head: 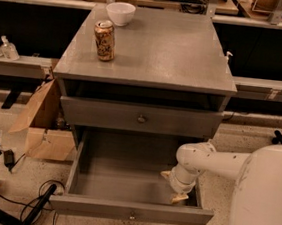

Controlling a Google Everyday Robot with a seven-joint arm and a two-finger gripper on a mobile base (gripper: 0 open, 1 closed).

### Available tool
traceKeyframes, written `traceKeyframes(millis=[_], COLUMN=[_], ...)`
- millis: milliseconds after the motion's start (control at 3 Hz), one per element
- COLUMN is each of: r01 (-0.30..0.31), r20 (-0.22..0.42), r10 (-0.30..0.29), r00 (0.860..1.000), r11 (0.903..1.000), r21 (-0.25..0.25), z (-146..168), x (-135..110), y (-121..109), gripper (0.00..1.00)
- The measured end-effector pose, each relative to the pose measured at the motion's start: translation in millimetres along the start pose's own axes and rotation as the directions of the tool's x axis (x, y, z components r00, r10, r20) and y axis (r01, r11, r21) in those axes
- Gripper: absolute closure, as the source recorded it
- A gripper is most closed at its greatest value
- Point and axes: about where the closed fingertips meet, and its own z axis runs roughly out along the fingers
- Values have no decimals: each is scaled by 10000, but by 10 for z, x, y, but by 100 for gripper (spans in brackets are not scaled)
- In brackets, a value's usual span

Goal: Open middle drawer

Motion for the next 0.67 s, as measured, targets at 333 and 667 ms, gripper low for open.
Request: traceKeyframes(millis=[333, 667], r01=[0, 0], r20=[0, 0], r10=[0, 0], r00=[10000, 10000], r11=[10000, 10000], r21=[0, 0], z=[0, 0], x=[0, 0], y=[0, 0], gripper=[19, 41])
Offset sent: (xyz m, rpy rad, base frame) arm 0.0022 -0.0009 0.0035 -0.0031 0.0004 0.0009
